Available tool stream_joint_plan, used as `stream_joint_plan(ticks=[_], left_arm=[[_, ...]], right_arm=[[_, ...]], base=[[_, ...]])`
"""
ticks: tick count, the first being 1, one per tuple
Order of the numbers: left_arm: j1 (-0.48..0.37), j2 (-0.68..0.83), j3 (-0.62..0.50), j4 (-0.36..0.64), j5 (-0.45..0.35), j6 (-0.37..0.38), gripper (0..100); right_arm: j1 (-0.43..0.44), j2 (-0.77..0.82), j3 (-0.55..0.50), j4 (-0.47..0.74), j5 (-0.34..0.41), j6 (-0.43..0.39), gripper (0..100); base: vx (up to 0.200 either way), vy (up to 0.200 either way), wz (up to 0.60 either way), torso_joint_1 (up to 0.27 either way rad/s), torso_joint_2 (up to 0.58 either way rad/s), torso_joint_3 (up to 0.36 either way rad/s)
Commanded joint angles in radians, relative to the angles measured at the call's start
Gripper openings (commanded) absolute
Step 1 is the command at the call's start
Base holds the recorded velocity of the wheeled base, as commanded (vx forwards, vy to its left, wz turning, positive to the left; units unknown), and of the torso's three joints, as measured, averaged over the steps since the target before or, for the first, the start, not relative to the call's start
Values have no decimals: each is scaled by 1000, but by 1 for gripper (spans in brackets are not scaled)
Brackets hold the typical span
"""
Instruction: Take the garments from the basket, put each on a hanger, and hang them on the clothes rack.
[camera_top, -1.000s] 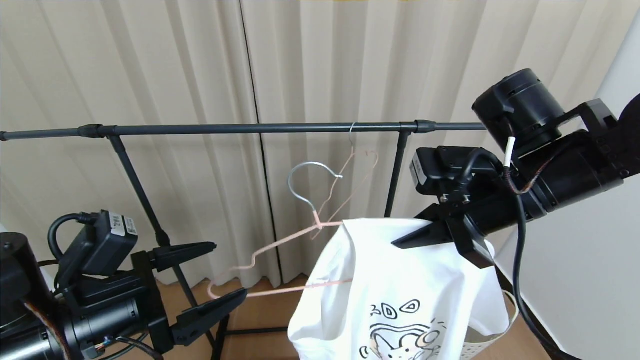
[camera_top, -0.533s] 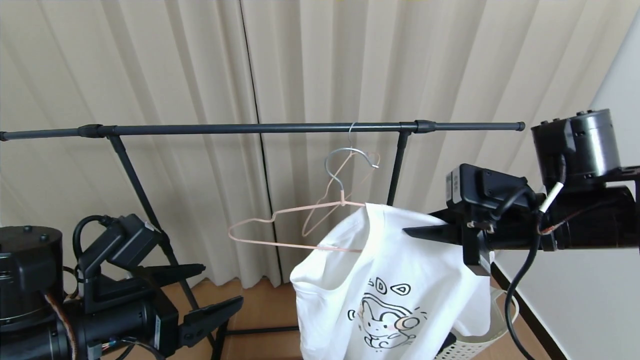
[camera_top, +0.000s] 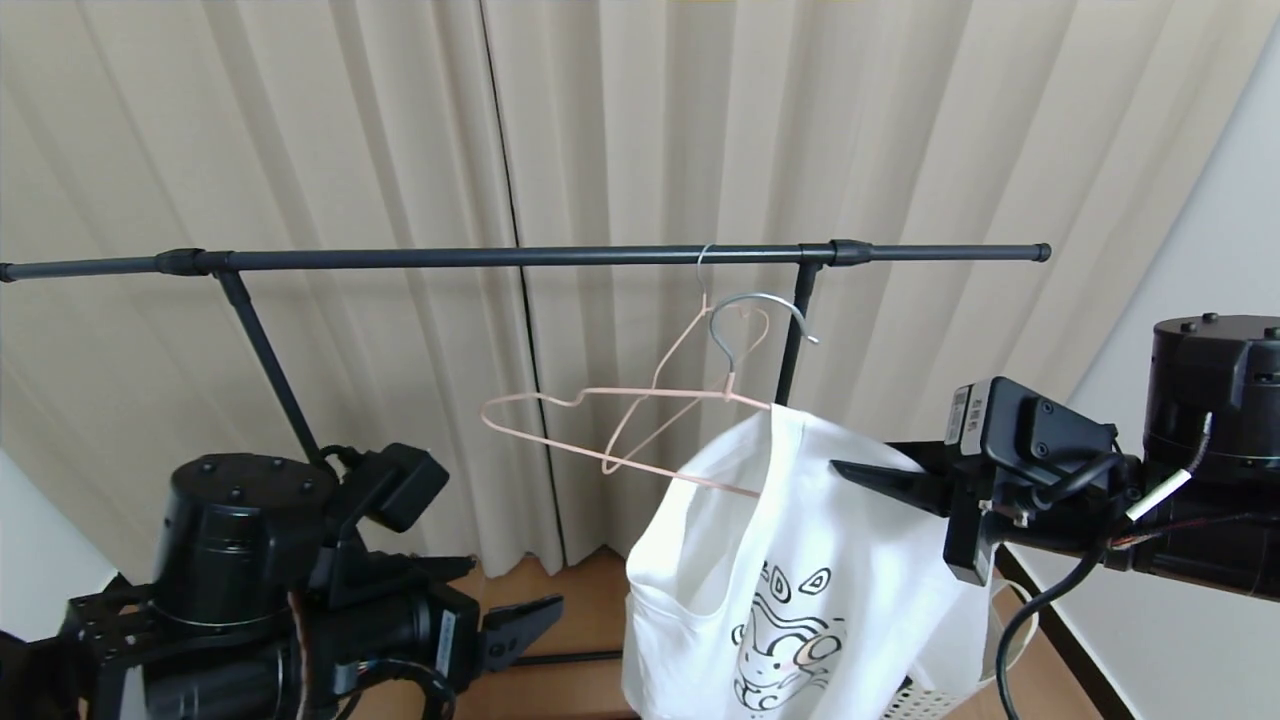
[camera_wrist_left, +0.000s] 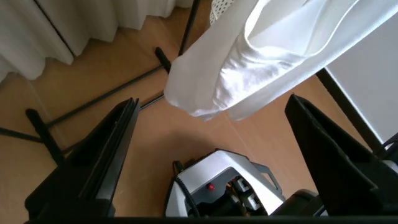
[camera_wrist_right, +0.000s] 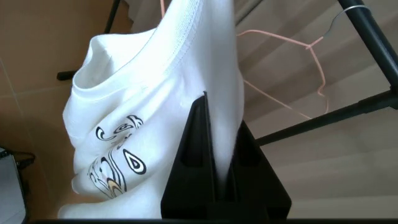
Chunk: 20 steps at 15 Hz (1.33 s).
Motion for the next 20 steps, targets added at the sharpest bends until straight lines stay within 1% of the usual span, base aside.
stream_joint_plan(ticks=[1,2,5,7,8,11,12,15,20], left_arm=[[-46,96,-56,-1,25,-29,100],[-67,133,-82,-2,36,-48,100],[-116,200,-124,-5,57,-71,100],[-130,265,-184,-5,134,-88,100],[-130,271,-188,-5,140,-88,100],[-127,332,-247,-10,157,-140,100],[-127,346,-260,-11,160,-144,100],[-128,398,-296,-11,179,-144,100],[-136,443,-306,-14,191,-144,100]], right_arm=[[1,-1,4,-2,-5,13,0],[1,-1,2,-9,-5,26,0],[2,-2,-3,-9,-5,31,0],[7,-14,2,-7,-5,33,0],[7,-16,2,-7,-5,33,0],[25,-13,7,-7,-5,34,0],[30,-11,7,-7,-5,34,0],[33,-13,8,-7,-5,34,0],[33,-16,13,-7,-5,34,0]], base=[[0,0,0,0,0,0],[0,0,0,0,0,0],[0,0,0,0,0,0],[0,0,0,0,0,0],[0,0,0,0,0,0],[0,0,0,0,0,0],[0,0,0,0,0,0],[0,0,0,0,0,0],[0,0,0,0,0,0]])
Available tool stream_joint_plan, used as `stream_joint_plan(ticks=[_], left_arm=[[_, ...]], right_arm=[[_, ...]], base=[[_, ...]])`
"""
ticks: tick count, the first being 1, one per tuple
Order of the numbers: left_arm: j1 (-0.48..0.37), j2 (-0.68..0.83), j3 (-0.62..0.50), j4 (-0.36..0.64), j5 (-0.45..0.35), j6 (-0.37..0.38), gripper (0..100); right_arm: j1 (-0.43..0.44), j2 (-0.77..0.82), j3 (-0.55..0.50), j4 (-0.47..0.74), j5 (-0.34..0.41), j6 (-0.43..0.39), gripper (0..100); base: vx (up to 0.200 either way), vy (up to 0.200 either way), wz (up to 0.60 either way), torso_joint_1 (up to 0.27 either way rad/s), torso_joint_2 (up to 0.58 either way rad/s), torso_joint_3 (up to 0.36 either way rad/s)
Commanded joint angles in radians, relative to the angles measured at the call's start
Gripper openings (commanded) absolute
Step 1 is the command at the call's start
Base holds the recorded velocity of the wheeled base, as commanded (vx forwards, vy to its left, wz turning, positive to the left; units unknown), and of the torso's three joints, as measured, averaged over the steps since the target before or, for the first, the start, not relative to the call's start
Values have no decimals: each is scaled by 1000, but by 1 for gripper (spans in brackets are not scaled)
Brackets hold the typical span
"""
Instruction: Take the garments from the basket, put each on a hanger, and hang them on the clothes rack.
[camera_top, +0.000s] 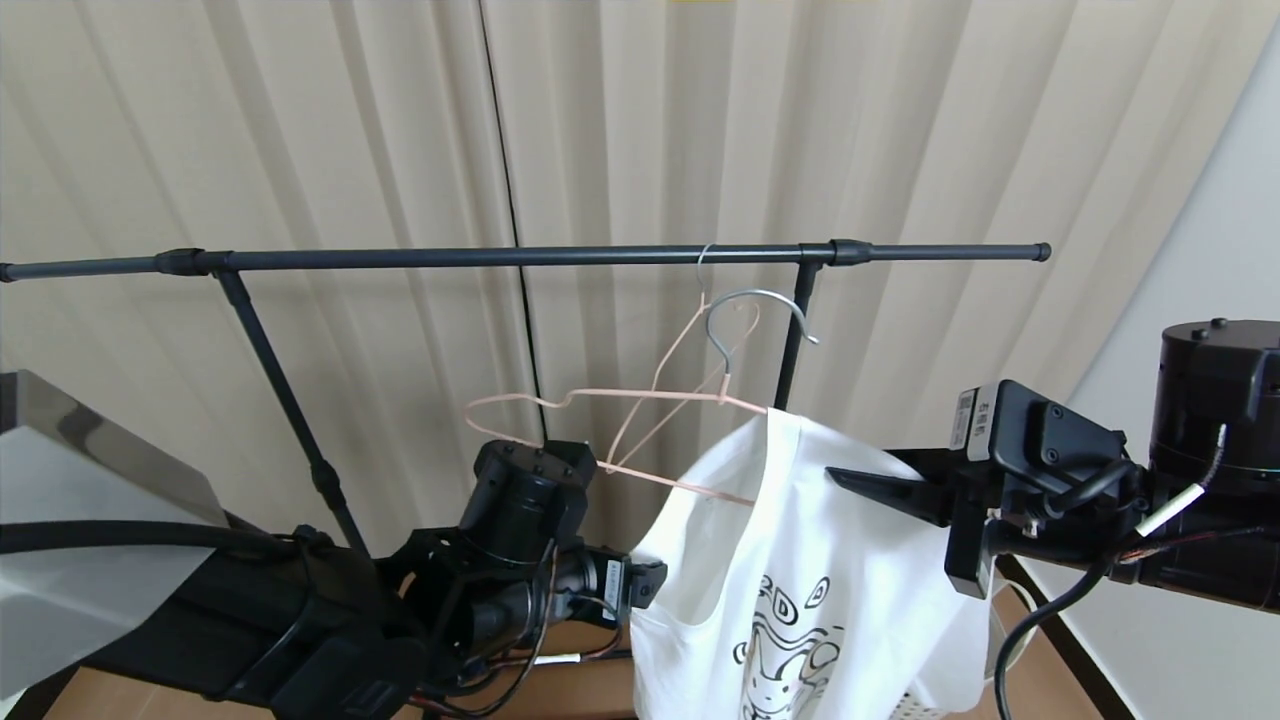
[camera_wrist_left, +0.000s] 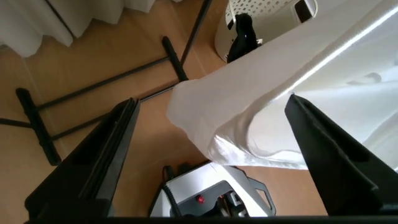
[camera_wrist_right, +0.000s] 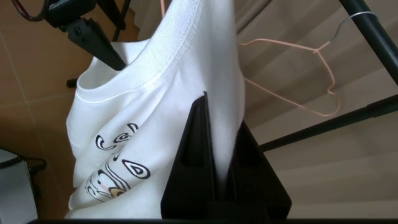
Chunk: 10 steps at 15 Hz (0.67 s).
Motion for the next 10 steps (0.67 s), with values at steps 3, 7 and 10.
stream_joint_plan(ticks=[3,7,10], left_arm=[[-11,24,18,-27,-1,1,0],[-19,-33,65,-55,27,15,0],[-12,-105,96,-55,39,27,0]], right_arm=[[0,-1,-1,-1,1,-1,0],[-6,13,-2,-1,1,-2,0],[-8,14,-1,-1,1,-1,0]], base=[[0,0,0,0,0,0],[0,0,0,0,0,0],[0,0,0,0,0,0]])
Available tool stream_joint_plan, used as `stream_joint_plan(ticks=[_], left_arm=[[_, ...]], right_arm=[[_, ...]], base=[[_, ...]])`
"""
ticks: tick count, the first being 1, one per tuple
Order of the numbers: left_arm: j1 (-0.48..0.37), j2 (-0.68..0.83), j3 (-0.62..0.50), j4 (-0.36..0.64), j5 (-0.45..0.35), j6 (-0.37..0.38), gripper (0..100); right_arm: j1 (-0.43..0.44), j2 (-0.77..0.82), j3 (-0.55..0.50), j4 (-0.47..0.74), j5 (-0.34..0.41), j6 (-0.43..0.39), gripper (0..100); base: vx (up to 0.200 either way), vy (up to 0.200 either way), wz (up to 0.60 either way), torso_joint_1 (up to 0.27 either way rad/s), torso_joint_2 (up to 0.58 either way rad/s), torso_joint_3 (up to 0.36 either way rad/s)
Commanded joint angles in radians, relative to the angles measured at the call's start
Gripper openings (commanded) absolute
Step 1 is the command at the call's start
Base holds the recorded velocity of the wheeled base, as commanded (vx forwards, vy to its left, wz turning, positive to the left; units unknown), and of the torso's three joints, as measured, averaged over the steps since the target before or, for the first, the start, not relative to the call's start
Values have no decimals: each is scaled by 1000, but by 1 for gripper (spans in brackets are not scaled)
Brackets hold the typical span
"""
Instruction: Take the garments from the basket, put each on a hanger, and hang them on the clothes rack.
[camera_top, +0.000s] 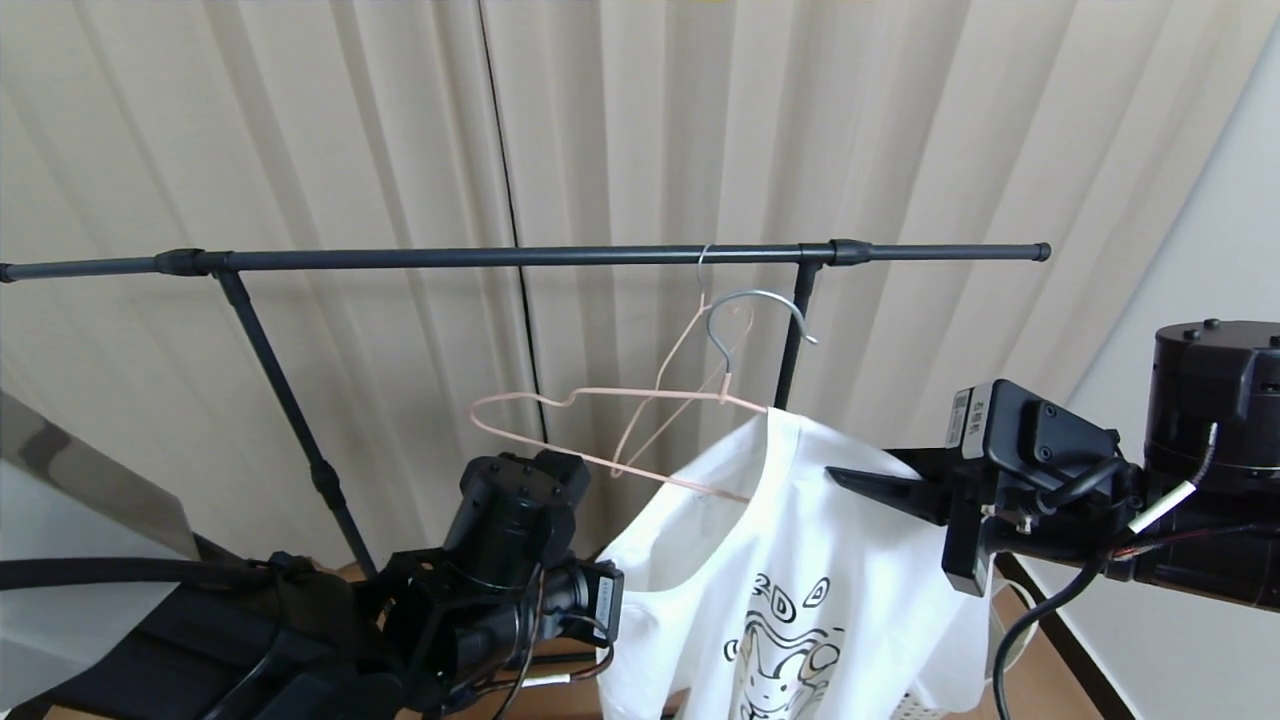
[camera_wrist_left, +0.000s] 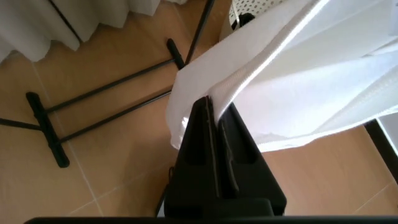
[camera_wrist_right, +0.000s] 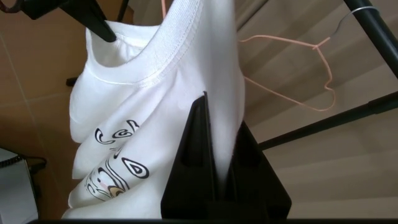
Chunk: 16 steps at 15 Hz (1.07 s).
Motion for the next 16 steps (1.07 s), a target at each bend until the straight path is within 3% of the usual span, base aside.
stream_joint_plan(ticks=[1,6,16], left_arm=[[6,-82,23,0,10,12,0],[69,-157,23,0,35,47,0],[199,-167,-13,-45,41,75,0]], right_arm=[[-1,6,0,1,1,-1,0],[-1,14,3,1,1,-2,0],[1,6,14,1,1,-4,0]], base=[[0,0,0,0,0,0],[0,0,0,0,0,0],[0,0,0,0,0,0]])
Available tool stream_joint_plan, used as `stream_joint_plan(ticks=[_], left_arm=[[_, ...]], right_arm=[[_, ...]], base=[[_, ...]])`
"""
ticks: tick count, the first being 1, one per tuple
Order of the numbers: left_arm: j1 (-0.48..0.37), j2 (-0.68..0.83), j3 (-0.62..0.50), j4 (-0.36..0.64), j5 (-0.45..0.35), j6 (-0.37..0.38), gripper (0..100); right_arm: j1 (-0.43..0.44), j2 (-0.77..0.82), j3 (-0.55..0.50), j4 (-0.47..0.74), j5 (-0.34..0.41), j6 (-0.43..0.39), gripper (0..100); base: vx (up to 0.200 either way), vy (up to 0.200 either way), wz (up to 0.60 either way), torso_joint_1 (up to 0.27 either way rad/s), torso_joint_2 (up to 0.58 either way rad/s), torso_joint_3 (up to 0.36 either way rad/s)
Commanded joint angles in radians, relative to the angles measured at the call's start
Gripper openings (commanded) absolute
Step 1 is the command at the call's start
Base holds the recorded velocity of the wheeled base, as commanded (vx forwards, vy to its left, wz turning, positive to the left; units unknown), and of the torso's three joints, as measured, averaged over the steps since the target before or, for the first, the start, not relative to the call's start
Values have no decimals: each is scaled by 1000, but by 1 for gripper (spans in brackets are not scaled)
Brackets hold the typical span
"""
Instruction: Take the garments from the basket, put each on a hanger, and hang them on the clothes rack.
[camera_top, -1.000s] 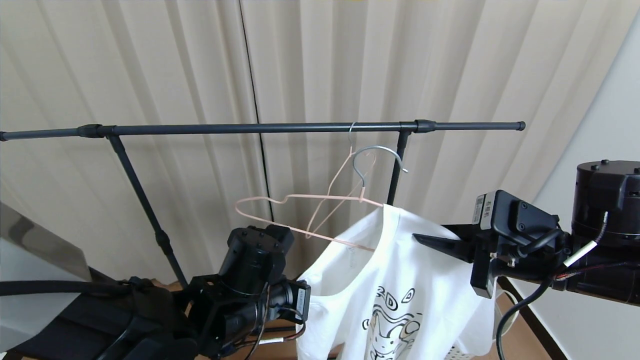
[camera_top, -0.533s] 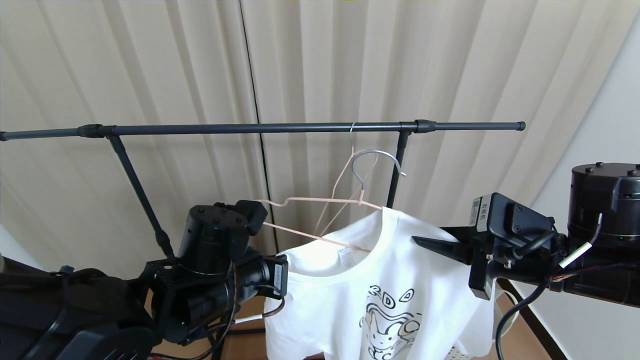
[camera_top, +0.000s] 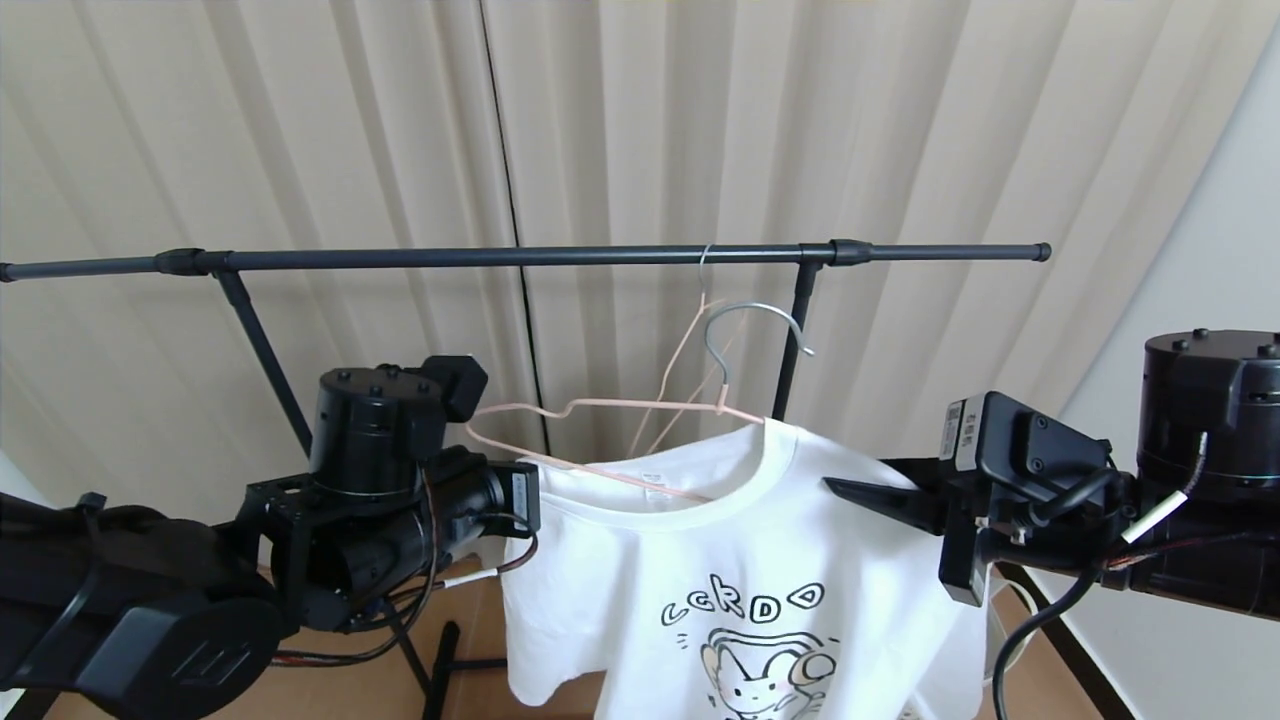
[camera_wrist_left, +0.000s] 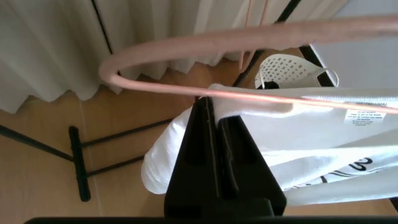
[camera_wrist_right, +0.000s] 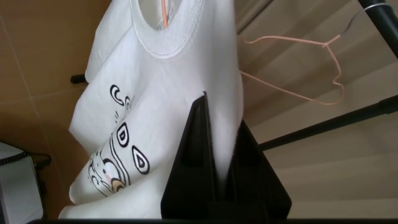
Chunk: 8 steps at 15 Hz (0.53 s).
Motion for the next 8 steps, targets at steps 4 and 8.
stream_joint_plan(ticks=[4,8], left_arm=[[58,-10,-14,0,-1,1,0],[103,-33,-20,0,-6,18,0]], right_arm=[[1,3,4,-1,-1,0,0],[1,6,7,0,-1,-2,0]], base=[[0,0,0,0,0,0],[0,0,0,0,0,0]])
